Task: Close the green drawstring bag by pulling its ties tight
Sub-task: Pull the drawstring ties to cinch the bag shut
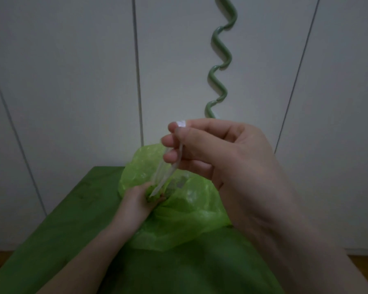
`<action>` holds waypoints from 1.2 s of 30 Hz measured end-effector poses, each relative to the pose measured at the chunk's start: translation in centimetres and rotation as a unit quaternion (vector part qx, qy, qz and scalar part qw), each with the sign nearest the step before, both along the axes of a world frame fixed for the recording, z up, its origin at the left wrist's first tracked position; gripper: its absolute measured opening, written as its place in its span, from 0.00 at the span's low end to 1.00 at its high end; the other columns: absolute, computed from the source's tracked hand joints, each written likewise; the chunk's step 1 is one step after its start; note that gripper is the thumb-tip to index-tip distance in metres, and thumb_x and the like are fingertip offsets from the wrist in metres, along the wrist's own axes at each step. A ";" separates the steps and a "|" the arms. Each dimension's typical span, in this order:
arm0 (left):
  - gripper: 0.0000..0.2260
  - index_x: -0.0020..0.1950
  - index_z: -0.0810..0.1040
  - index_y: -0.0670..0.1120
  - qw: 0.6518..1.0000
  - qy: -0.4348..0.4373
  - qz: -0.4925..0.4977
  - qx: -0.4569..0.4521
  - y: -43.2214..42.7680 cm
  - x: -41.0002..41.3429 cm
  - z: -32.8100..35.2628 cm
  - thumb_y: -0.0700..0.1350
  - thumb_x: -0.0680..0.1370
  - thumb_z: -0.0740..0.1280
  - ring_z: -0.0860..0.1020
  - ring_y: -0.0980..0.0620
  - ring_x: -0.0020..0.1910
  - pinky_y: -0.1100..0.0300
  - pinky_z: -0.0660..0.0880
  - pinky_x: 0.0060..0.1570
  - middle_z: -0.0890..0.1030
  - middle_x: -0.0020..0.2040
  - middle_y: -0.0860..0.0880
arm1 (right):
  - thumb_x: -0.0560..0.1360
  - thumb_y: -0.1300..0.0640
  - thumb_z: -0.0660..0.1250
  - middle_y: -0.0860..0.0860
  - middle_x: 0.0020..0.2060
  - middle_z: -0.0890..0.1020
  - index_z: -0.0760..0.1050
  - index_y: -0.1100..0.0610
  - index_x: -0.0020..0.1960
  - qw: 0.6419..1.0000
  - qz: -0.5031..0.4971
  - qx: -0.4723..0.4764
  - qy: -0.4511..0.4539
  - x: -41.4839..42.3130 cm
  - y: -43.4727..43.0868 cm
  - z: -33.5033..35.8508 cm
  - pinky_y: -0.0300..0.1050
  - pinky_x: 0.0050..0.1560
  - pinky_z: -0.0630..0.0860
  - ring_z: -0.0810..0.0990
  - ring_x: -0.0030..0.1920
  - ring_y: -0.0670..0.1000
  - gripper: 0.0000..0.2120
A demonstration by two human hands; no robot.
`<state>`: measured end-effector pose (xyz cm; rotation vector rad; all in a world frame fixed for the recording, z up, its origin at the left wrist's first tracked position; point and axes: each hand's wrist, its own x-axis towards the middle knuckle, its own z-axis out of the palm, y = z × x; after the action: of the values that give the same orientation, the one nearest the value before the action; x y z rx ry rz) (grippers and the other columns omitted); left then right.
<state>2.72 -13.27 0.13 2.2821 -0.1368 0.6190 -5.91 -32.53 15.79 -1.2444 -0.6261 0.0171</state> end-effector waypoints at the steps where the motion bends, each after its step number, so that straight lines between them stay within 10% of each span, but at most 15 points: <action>1: 0.04 0.43 0.81 0.50 1.000 -0.006 -0.005 0.000 0.0 0.0 0.1 0.44 0.70 0.72 0.79 0.55 0.38 0.71 0.71 0.36 0.84 0.40 0.49 | 0.71 0.64 0.70 0.54 0.34 0.86 0.82 0.64 0.41 1.000 0.003 0.009 -0.005 -0.1 -0.2 0.2 0.45 0.42 0.83 0.84 0.33 0.49 0.04; 15: 0.04 0.36 0.82 0.43 0.999 0.009 0.036 0.029 -0.2 0.0 0.3 0.39 0.71 0.69 0.73 0.49 0.33 0.67 0.63 0.28 0.70 0.29 0.56 | 0.73 0.61 0.67 0.49 0.28 0.79 0.79 0.58 0.36 0.995 -0.061 0.074 -0.002 0.6 -2.4 1.4 0.35 0.33 0.74 0.76 0.29 0.44 0.08; 25: 0.10 0.37 0.83 0.50 0.999 0.045 -0.011 0.007 0.1 0.0 0.4 0.36 0.72 0.68 0.75 0.70 0.32 0.78 0.68 0.30 0.75 0.28 0.59 | 0.70 0.62 0.65 0.50 0.27 0.79 0.79 0.60 0.37 0.994 0.004 0.111 -0.025 0.0 -1.9 0.9 0.35 0.31 0.73 0.74 0.28 0.46 0.05; 36: 0.13 0.28 0.79 0.44 0.995 0.083 0.058 0.009 2.5 0.5 0.7 0.36 0.72 0.65 0.78 0.46 0.31 0.57 0.73 0.32 0.80 0.29 0.42 | 0.67 0.61 0.68 0.50 0.29 0.80 0.79 0.60 0.38 0.990 0.001 0.142 0.017 3.4 -3.3 -0.5 0.35 0.33 0.75 0.76 0.29 0.45 0.03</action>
<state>3.19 -10.73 0.82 2.3612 0.0726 0.4851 -2.54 -35.84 15.30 -0.9658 -0.5780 -0.0472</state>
